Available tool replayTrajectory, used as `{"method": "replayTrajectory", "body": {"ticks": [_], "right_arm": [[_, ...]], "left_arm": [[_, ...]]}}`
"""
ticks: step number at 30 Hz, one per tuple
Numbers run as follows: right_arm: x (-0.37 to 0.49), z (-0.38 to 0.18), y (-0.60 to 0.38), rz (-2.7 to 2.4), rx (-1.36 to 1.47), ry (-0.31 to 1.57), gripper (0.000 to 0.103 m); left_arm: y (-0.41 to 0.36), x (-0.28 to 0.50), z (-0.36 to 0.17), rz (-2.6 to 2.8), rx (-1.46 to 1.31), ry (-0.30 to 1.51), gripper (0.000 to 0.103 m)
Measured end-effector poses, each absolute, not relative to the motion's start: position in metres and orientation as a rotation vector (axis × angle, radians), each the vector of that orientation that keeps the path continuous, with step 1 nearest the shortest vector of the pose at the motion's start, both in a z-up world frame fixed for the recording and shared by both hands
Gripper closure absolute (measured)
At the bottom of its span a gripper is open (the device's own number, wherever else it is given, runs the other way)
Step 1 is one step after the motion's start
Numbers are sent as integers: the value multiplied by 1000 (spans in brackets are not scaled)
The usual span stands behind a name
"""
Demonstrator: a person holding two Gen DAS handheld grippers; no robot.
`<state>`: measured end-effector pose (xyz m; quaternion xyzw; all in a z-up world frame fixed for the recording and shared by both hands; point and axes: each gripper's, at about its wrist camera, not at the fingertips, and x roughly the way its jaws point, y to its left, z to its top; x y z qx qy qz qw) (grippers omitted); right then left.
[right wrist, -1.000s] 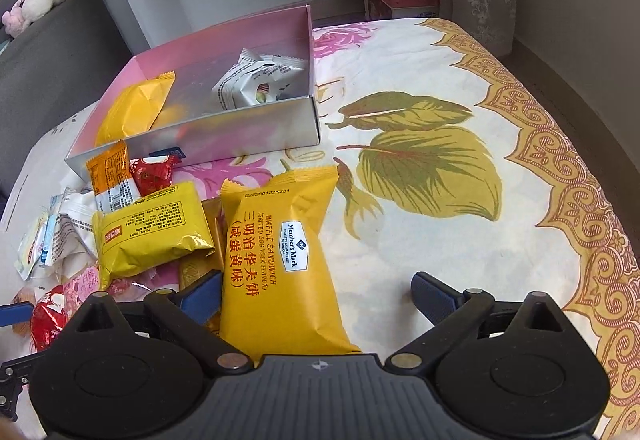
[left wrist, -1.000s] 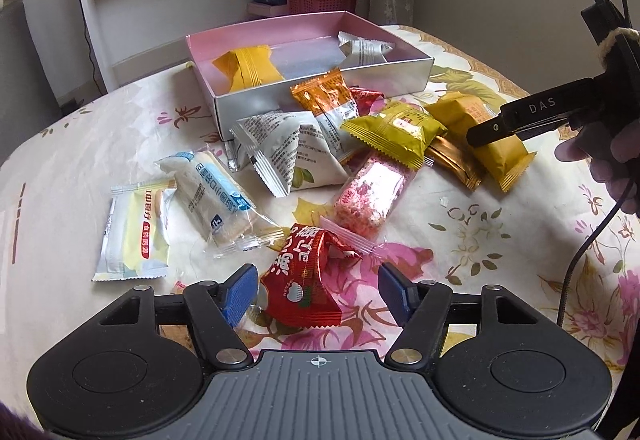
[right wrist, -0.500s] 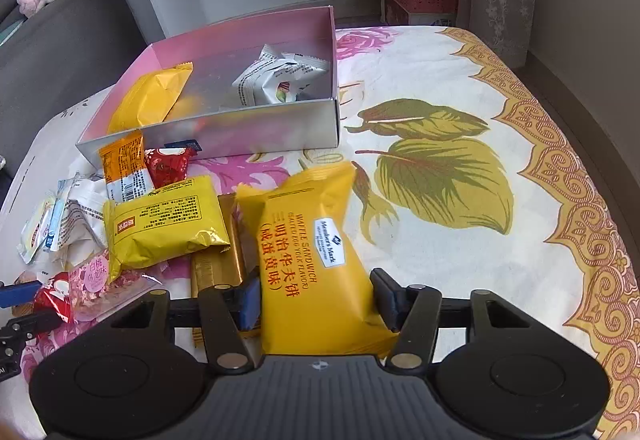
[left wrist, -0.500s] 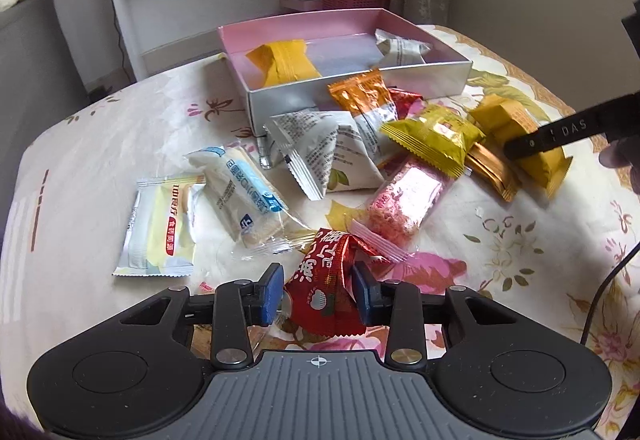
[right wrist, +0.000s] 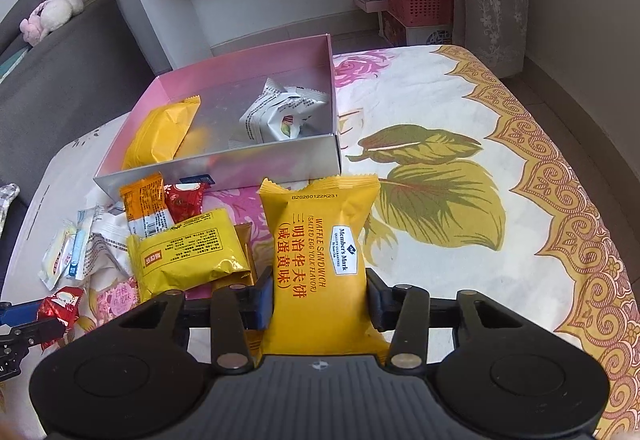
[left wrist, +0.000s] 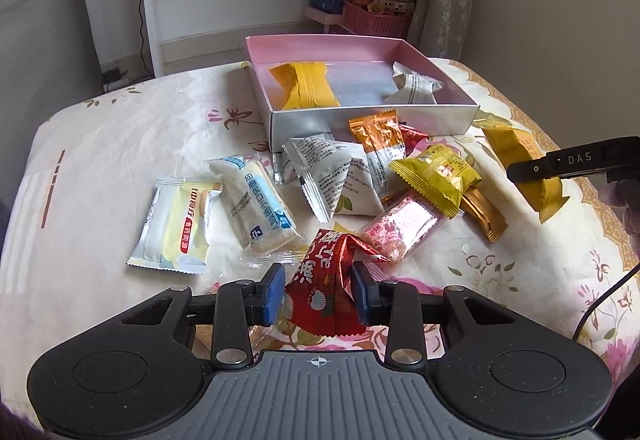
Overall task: Organize snacks
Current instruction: 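Grasp the yellow waffle sandwich with the right tool while the left grasps the red candy, then lower both held snacks into the pink box and open both tools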
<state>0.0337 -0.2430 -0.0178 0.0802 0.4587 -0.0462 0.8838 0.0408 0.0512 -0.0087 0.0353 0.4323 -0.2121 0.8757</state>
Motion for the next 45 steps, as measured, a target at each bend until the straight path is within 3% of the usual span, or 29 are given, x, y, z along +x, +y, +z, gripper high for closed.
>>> {"method": "replayTrajectory", "body": {"ticks": [23,45], "right_arm": [[58,19,-252,-72,354,833,66],[139,10,-250,-65,501,764,66]], "left_arm": [[48,74,40,-382,-104,770,70],[-28,171,13,-361,-189,741,70]]}}
